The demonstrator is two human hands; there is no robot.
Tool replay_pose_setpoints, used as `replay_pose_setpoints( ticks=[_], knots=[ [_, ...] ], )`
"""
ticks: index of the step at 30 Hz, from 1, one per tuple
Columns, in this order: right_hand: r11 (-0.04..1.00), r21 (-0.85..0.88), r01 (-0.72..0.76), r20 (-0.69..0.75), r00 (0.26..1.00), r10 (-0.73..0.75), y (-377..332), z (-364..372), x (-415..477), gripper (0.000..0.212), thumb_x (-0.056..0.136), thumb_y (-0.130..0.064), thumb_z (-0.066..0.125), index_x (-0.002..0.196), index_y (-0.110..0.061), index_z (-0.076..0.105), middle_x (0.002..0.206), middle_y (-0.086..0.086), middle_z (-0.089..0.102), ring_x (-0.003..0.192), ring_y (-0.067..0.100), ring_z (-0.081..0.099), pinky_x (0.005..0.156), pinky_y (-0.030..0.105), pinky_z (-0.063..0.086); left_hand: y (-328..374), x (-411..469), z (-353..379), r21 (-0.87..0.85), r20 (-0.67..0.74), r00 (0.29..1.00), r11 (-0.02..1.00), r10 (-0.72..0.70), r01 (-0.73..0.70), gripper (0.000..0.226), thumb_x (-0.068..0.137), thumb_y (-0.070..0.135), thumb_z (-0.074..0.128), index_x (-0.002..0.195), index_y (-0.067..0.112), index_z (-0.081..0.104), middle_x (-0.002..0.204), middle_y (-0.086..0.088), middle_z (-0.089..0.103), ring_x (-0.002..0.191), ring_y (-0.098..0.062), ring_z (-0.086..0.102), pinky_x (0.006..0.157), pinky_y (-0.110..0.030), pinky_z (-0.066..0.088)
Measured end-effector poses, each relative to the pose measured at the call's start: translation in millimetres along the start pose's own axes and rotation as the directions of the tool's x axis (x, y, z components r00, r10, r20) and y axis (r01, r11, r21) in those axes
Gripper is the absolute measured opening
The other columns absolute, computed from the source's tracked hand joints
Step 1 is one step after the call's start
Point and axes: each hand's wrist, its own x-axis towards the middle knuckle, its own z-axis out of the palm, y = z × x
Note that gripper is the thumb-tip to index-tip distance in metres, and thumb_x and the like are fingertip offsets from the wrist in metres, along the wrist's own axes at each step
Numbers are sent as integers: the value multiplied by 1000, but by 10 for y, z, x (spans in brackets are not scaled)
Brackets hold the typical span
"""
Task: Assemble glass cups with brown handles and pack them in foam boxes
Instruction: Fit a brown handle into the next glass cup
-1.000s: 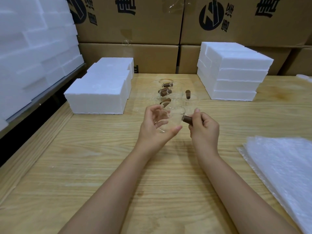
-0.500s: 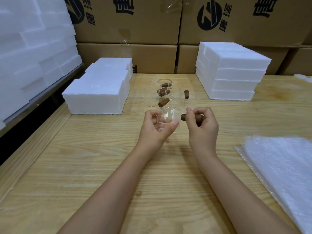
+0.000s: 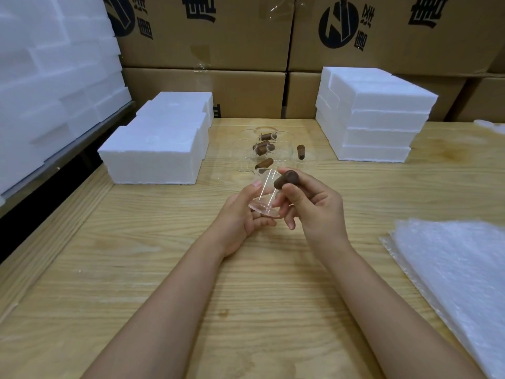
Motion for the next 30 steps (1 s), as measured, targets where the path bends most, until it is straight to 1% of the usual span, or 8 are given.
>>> replay_pose_setpoints(
  ticks=[5, 9, 13, 17, 21, 25, 28, 30],
  knots=[
    [993, 105, -50, 74, 996, 42, 34, -19, 24, 23, 81, -34, 68, 100, -20, 70, 77, 4, 66, 63, 16, 54, 45, 20, 41, 21, -18, -1, -52, -38, 998, 998, 40, -42, 64, 80, 36, 54, 132, 1, 50, 90, -7, 65, 90, -23, 65, 80, -30, 55],
    [979, 191, -70, 44, 997, 63, 53, 3, 38, 19, 88, -23, 53, 92, -18, 71, 85, 2, 68, 60, 8, 51, 44, 20, 36, -1, -23, -18, -37, -78, 990, 992, 117, -121, 61, 81, 28, 57, 135, 3, 46, 115, -16, 64, 101, -23, 64, 89, -32, 51],
    [997, 67, -48, -47, 998, 51, 43, -30, 47, 24, 97, -22, 47, 91, -16, 69, 75, -1, 67, 54, 6, 47, 41, 17, 32, -21, -22, -22, 35, -131, 968, 976, 216, -213, 53, 76, 18, 70, 125, 17, 49, 116, -6, 67, 105, -20, 65, 84, -27, 52],
    [989, -122, -88, -178, 982, 65, 93, -77, 49, 30, 102, -15, 39, 92, -14, 67, 56, -10, 59, 48, 1, 43, 42, 14, 31, -49, -27, -18, 229, -178, 919, 923, 352, -309, 68, 70, 7, 82, 125, 20, 44, 120, -6, 65, 110, -18, 64, 91, -29, 52],
    [953, -270, -136, -340, 940, 38, 178, -136, 80, 36, 100, -15, 40, 73, -17, 64, 48, -11, 54, 46, 1, 45, 48, 17, 36, -109, -33, 54, 456, -117, 856, 793, 504, -404, 75, 65, 11, 86, 122, 26, 39, 120, 0, 61, 113, -12, 60, 97, -26, 48],
    [940, -289, -183, -450, 892, 35, 216, -200, 113, 48, 101, -26, 40, 59, -22, 61, 57, -14, 66, 57, -1, 58, 63, 25, 47, -156, -47, 118, 637, 13, 751, 574, 660, -515, 76, 65, 20, 85, 120, 32, 34, 123, 1, 56, 114, -14, 58, 96, -29, 48],
    [944, -238, -228, -499, 863, 83, 202, -224, 129, 56, 99, -30, 44, 46, -24, 60, 49, -11, 61, 44, 0, 49, 53, 25, 38, -206, -58, 158, 725, 125, 680, 401, 722, -560, 76, 68, 19, 85, 123, 26, 33, 125, -2, 50, 113, -18, 56, 99, -23, 44],
    [952, -230, -203, -511, 858, 59, 196, -228, 126, 56, 99, -28, 46, 44, -21, 57, 47, -10, 60, 41, -1, 47, 48, 21, 34, -230, -58, 173, 746, 140, 672, 369, 727, -554, 77, 67, 20, 85, 123, 25, 31, 123, 1, 47, 111, -17, 55, 97, -18, 43]
  ],
)
